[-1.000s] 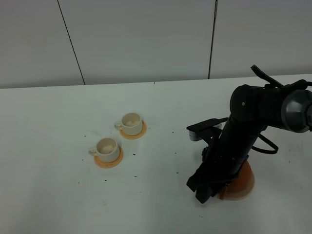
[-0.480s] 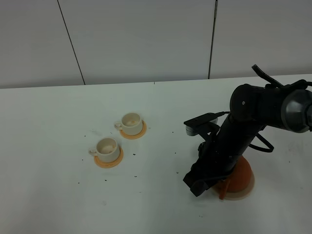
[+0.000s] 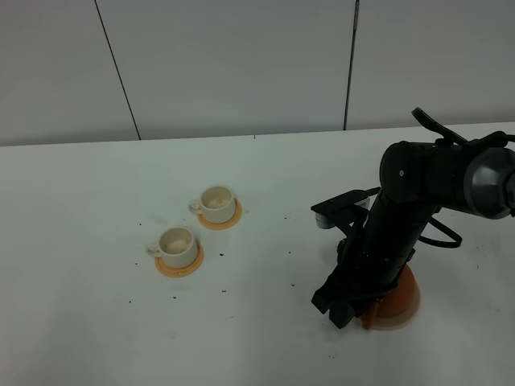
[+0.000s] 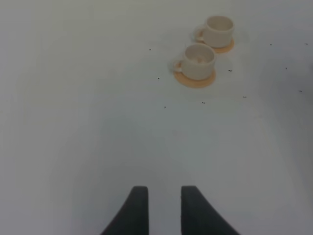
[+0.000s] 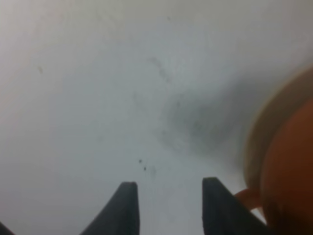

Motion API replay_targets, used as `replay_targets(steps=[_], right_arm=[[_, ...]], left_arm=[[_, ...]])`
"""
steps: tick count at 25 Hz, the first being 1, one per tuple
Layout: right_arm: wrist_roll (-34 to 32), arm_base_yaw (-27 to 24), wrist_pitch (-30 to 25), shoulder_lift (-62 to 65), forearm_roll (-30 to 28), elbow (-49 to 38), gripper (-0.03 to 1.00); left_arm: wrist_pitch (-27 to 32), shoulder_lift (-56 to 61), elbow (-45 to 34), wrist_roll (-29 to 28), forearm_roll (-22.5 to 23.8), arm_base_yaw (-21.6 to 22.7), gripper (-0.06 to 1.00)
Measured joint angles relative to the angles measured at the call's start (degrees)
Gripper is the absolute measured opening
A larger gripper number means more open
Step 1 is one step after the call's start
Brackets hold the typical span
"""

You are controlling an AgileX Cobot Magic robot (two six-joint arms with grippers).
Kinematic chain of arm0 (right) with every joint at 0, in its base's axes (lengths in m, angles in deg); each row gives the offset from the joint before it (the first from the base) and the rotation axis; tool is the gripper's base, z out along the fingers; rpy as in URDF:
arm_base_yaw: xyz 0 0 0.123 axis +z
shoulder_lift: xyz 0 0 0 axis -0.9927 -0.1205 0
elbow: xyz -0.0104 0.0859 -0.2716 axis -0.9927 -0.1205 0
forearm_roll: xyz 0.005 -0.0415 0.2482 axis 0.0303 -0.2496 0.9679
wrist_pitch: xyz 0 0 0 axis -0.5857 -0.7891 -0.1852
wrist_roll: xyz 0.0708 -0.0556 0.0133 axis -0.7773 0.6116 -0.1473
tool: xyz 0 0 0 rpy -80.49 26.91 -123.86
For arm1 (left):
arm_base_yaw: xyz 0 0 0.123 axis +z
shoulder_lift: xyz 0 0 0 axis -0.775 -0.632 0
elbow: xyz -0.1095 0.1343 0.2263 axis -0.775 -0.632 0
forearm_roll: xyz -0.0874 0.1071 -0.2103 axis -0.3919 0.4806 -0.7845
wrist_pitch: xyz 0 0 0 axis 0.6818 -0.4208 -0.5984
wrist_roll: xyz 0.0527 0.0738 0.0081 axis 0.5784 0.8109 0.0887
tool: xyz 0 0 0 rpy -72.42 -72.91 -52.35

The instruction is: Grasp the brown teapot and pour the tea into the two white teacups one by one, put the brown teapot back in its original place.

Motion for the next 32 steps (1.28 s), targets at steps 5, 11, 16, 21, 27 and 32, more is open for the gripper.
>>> replay_targets(steps=[5, 11, 16, 21, 27, 32], right_arm=[[-1.5, 0.0, -1.66, 0.0, -0.52, 0.0, 0.3], [-3.11, 0.0, -3.12, 0.0, -1.58, 0.0, 0.3], [-4.88, 0.0, -5.11, 0.0, -3.57, 0.0, 0.3], [-6.31, 0.0, -6.03, 0.0, -5.27, 0.0, 0.3], [-6.68, 0.0, -6.5, 0.0, -6.57, 0.0, 0.3], [-7.38, 0.0, -7.15, 0.0, -7.76, 0.0, 0.3]], left_arm=[[0.0, 0.0, 0.0, 0.0, 0.0, 0.0, 0.24], [0.0, 0.0, 0.0, 0.0, 0.0, 0.0, 0.24], [0.0, 0.0, 0.0, 0.0, 0.0, 0.0, 0.24], [0.0, 0.0, 0.0, 0.0, 0.0, 0.0, 0.24], [0.0, 0.0, 0.0, 0.0, 0.0, 0.0, 0.24], [0.0, 0.0, 0.0, 0.0, 0.0, 0.0, 0.24]])
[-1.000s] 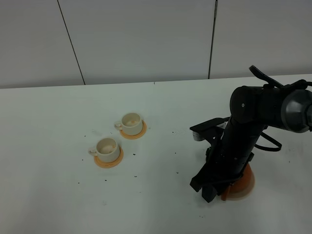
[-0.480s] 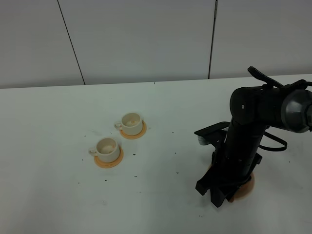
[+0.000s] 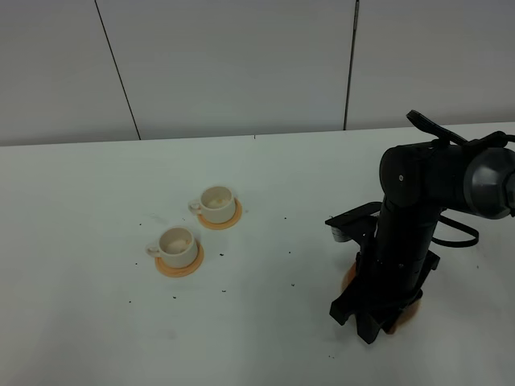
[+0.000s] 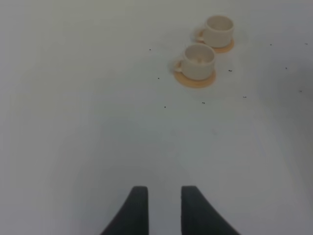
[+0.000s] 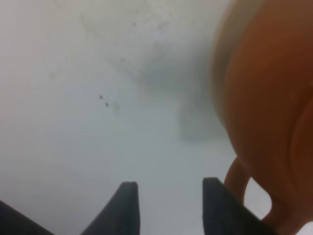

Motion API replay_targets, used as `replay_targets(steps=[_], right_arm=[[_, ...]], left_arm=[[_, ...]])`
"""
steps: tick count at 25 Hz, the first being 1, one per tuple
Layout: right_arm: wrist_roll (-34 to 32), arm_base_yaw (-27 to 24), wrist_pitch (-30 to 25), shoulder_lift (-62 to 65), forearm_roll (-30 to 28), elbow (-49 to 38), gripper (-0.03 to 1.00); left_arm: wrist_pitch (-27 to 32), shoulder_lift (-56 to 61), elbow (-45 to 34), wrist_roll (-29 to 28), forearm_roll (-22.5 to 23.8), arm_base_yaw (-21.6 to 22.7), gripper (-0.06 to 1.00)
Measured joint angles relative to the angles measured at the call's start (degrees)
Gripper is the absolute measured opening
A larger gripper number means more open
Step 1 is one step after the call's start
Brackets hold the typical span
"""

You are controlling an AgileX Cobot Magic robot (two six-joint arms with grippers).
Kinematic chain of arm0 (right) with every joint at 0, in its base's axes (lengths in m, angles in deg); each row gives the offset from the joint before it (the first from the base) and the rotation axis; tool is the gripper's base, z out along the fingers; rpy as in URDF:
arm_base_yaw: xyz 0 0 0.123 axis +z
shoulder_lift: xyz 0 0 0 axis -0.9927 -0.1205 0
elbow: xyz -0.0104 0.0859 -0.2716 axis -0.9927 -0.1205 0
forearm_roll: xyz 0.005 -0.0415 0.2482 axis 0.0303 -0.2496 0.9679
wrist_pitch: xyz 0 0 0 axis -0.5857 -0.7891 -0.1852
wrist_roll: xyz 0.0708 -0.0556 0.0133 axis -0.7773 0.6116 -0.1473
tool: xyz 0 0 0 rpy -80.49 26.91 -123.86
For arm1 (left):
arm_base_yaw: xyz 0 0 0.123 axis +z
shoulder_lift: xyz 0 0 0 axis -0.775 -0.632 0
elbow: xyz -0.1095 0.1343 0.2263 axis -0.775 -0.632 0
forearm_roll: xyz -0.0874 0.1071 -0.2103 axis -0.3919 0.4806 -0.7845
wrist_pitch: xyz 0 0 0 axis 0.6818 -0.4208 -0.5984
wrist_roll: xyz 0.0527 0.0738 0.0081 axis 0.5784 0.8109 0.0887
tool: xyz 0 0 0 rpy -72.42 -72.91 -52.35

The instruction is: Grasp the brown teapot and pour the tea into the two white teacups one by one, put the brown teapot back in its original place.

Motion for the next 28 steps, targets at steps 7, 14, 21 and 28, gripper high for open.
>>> replay_targets(steps=[7, 14, 21, 28], right_arm=[[0.91, 0.0, -0.2, 0.41, 1.72, 0.07, 0.3], [2.58, 0.0, 0.15, 8.96, 7.93, 0.07, 0.23], [-12.31, 0.0, 0.76, 19.37, -2.92, 0.13, 0.24], [-29.09, 0.0, -3.31, 18.83, -12.71, 0.08, 0.28]], left_arm=[[0.0, 0.0, 0.0, 0.0, 0.0, 0.0, 0.24], [0.0, 0.0, 0.0, 0.0, 0.0, 0.0, 0.24], [0.0, 0.0, 0.0, 0.0, 0.0, 0.0, 0.24], [0.0, 0.0, 0.0, 0.0, 0.0, 0.0, 0.24]])
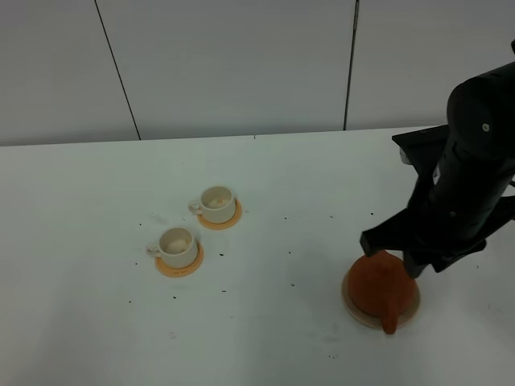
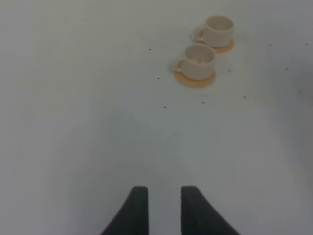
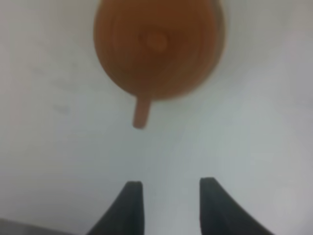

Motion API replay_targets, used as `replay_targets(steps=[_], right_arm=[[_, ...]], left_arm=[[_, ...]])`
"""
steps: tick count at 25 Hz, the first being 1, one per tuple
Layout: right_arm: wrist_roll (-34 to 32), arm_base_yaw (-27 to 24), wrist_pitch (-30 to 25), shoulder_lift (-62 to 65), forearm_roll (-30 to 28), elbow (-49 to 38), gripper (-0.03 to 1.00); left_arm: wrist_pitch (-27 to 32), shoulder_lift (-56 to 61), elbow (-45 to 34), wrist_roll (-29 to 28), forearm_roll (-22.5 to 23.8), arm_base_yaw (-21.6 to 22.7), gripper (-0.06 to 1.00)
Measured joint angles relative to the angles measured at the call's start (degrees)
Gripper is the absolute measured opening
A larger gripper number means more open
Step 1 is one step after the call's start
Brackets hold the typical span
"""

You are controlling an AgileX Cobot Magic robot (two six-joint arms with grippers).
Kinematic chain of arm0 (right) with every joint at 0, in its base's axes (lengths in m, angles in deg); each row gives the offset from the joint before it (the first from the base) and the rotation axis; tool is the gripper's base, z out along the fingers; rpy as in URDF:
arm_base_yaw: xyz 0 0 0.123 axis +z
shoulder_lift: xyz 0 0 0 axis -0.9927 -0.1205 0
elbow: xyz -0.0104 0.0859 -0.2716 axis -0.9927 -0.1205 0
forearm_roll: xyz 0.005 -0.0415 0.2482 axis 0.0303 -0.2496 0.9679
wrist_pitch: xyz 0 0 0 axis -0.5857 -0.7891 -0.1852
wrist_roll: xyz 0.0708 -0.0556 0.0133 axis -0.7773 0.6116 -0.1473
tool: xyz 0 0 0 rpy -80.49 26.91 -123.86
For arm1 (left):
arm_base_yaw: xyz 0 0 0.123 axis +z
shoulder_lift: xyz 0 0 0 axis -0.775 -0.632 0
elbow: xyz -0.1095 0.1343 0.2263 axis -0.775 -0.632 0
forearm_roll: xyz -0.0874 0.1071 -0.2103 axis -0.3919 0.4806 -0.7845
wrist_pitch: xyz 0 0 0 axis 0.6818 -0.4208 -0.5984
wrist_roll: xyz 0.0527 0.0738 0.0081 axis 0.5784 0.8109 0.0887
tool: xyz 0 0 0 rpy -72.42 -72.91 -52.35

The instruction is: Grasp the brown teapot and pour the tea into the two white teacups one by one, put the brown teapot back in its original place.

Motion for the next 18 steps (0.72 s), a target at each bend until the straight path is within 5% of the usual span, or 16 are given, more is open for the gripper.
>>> replay_targets(steps=[11, 18], right_arm=[[-18.24, 0.0, 4.62, -7.49, 9.27, 0.0, 0.3], [-26.01, 0.0, 5.21, -7.9, 3.79, 0.0, 0.3]], left_arm=[[0.0, 0.0, 0.0, 0.0, 0.0, 0.0, 0.24], [0.0, 0.0, 0.0, 0.0, 0.04, 0.0, 0.24]])
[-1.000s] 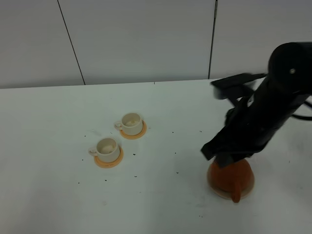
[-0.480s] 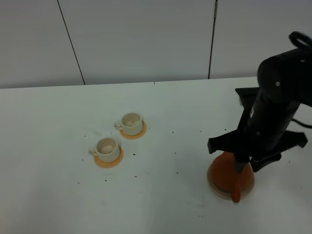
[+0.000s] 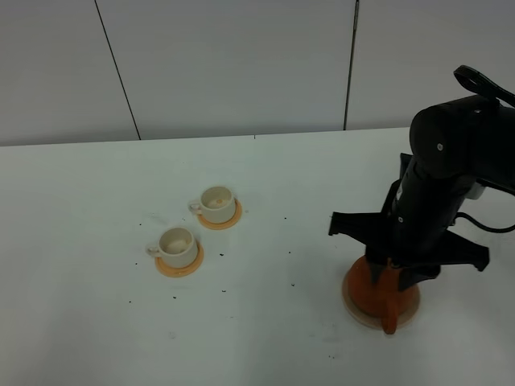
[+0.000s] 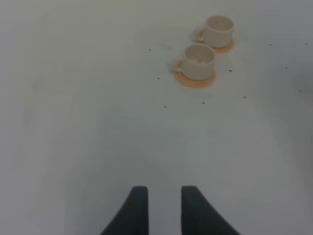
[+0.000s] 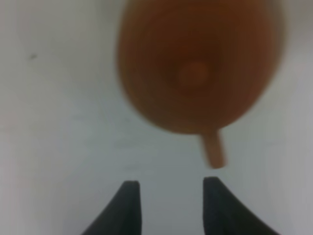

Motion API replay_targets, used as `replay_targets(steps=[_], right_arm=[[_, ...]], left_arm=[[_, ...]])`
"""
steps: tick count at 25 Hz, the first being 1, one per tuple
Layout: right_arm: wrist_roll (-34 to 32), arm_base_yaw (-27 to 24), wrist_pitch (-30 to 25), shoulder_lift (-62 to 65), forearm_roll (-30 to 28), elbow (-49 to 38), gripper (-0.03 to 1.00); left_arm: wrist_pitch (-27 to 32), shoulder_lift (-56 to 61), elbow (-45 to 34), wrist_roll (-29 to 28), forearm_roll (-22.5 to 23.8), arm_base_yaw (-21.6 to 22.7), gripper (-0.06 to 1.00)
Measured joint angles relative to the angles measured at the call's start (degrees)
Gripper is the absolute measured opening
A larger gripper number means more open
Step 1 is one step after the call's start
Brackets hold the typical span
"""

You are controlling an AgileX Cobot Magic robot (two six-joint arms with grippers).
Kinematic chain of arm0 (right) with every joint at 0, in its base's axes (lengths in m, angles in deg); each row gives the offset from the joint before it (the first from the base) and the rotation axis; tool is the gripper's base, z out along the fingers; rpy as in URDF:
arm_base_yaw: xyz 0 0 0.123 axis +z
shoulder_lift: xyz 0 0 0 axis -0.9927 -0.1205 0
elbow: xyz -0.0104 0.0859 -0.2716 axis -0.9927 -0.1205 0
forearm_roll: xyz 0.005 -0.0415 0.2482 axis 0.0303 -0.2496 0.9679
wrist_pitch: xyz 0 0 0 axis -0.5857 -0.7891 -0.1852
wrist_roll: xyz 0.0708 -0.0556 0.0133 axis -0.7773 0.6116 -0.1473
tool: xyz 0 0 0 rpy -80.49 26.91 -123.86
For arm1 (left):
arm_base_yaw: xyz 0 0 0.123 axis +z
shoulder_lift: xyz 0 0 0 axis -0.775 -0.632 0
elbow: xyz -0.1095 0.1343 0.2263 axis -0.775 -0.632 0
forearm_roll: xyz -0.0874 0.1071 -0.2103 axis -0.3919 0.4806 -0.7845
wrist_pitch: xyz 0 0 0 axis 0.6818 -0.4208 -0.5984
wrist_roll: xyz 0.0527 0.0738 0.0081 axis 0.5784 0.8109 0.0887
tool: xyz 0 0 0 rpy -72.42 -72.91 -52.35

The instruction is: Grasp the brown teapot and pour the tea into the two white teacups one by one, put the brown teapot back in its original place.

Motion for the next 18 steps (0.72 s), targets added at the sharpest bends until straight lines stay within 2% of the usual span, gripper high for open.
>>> replay_targets(steps=[2, 5, 9, 18], right_arm=[[0.27, 0.0, -0.78, 0.0, -1.87, -0.26, 0.3], [2.9, -0.24, 0.91, 0.0, -2.53, -1.65, 0.3], [3.86, -1.36, 4.29, 0.0, -2.04, -3.98, 0.32], [4.04, -1.65, 7.16, 0.0, 1.15, -6.63, 0.35]], left_arm=[[0.0, 0.0, 0.0, 0.0, 0.0, 0.0, 0.24], [0.0, 0.0, 0.0, 0.0, 0.0, 0.0, 0.24], [0.0, 0.0, 0.0, 0.0, 0.0, 0.0, 0.24], [0.0, 0.0, 0.0, 0.0, 0.0, 0.0, 0.24]])
